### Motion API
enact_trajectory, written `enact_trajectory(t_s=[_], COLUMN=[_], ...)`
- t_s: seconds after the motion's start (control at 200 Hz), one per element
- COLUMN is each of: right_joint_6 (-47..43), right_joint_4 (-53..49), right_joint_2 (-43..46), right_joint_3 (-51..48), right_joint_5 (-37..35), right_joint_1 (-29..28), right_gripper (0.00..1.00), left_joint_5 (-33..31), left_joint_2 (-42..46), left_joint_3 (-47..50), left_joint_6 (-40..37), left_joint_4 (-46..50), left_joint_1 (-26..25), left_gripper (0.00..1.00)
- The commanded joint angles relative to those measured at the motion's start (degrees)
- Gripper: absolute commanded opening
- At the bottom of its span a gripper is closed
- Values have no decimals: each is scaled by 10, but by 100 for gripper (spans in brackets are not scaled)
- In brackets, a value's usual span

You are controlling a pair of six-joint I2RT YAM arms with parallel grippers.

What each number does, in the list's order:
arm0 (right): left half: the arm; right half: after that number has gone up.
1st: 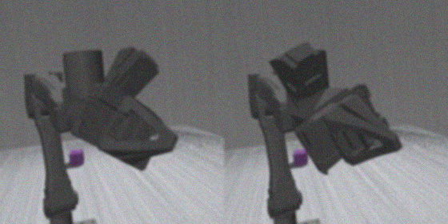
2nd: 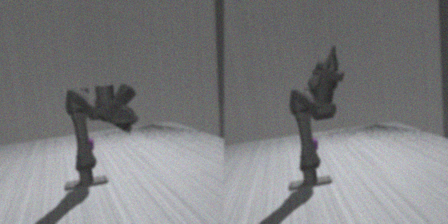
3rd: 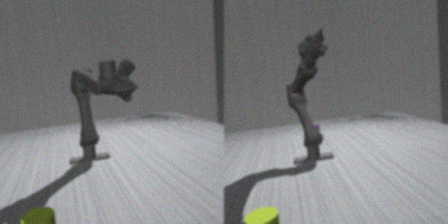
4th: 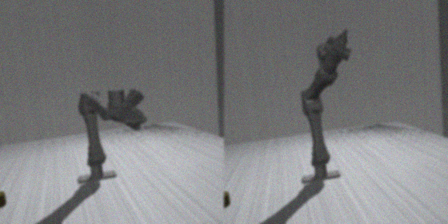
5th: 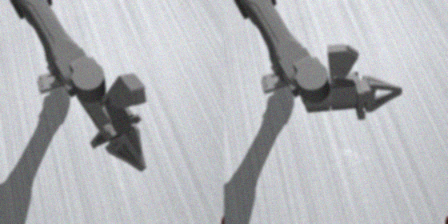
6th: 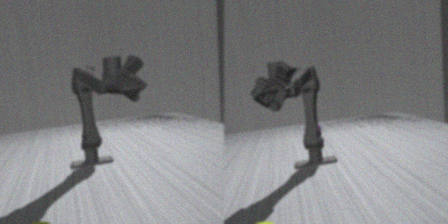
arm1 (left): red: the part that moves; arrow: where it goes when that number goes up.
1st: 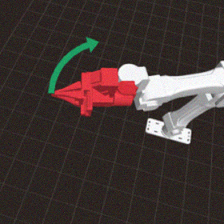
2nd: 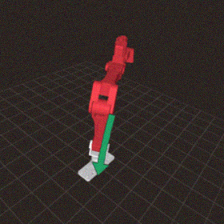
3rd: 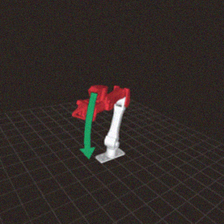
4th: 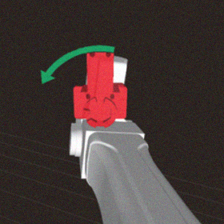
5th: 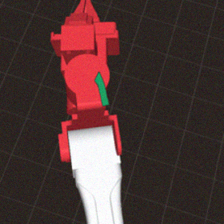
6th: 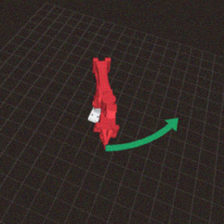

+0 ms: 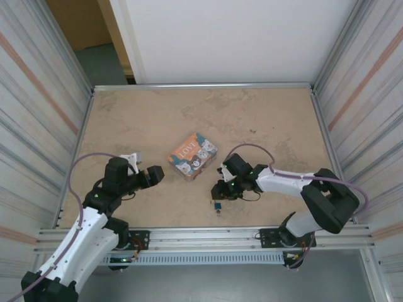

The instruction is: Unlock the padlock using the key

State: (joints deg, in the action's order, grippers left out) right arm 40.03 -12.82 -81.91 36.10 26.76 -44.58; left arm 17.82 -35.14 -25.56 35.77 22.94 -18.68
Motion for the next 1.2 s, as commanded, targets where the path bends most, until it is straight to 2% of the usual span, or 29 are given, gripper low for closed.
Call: enact_trajectory(t_s=[0.0,0.205,0.371,0.466,0.671,1.007,1.192], right_joint_6=[-13,-27,-45,-58,-101,-162,-176], right_joint_4=[-37,-73,-100,-111,-147,-163,-158], right_joint_2=[46,122,188,228,310,406,421], right_joint_3=[-4,-6,-9,-11,-5,-4,-7], right_joint_5=[-31,-72,-95,-100,-110,-114,-92], right_joint_1=[11,46,93,126,204,322,373], right_gripper=[34,40,48,51,62,100,99], left_joint_5=[-10,-18,-27,-34,-45,-64,-83], left_joint_2=[3,3,3,4,2,-12,-12], left_joint_3=[-8,-13,-16,-20,-34,-61,-73], left_joint_6=[-9,-6,-5,-5,-24,-65,-82], left_joint_4=[12,13,13,15,24,54,71], left_joint_1=[7,9,19,33,81,141,145], left_gripper=[79,80,84,86,90,95,99])
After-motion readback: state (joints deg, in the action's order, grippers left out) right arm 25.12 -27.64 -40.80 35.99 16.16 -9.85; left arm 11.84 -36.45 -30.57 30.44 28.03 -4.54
